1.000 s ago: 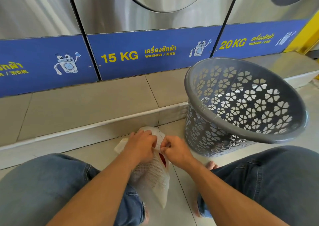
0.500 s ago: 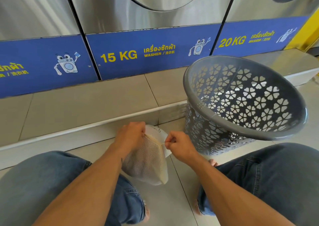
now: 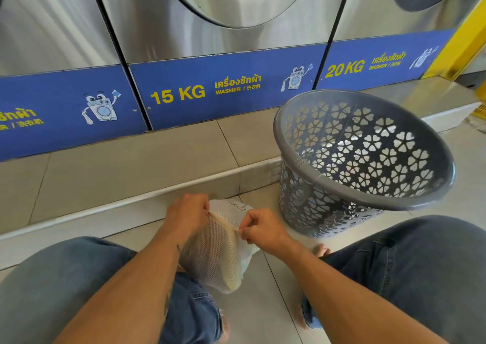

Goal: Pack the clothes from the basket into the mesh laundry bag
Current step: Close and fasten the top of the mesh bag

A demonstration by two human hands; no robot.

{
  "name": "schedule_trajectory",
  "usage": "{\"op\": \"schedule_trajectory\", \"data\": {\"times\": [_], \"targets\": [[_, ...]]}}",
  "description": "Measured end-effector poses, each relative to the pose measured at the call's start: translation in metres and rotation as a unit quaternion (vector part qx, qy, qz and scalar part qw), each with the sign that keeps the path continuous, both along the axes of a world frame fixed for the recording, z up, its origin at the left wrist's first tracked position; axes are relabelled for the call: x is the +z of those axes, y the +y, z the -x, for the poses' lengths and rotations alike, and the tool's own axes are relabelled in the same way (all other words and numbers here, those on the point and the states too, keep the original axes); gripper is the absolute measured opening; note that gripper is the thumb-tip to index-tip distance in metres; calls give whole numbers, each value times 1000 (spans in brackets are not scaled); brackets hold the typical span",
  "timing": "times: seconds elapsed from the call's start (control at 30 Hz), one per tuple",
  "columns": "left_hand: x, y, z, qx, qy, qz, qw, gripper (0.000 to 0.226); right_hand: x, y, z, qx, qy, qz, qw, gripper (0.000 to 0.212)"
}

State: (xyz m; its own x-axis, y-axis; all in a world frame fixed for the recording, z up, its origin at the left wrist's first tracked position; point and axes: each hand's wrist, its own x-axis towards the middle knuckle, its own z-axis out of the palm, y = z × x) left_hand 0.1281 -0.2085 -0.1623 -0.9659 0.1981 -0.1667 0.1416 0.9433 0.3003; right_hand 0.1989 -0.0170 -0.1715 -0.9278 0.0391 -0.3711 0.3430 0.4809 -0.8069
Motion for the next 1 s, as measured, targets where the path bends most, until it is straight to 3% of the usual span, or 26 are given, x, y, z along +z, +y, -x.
{"op": "schedule_trajectory", "data": {"times": [0.17, 0.3, 0.4, 0.73, 0.87, 1.0], "targets": [[-3, 1, -1, -22, -3, 15, 1000, 16, -9, -5, 1, -23, -5, -6, 1000, 17], [-5, 6, -3, -44, -13, 33, 998, 18, -16, -6, 1, -32, -55, -17, 998, 15], [-6, 9, -3, -48, -4, 39, 998, 16, -20, -6, 0, -37, -112, 25, 993, 11], [-12, -2, 11, 48, 24, -6, 999, 15, -18, -6, 1, 64, -260, 3, 963, 14], [-14, -2, 15, 80, 18, -12, 997, 19, -20, -3, 2, 41, -251, 62, 965, 27], [-10, 2, 17, 69, 8, -39, 997, 33, -8, -4, 8, -20, -262, 219, 940, 19]]}}
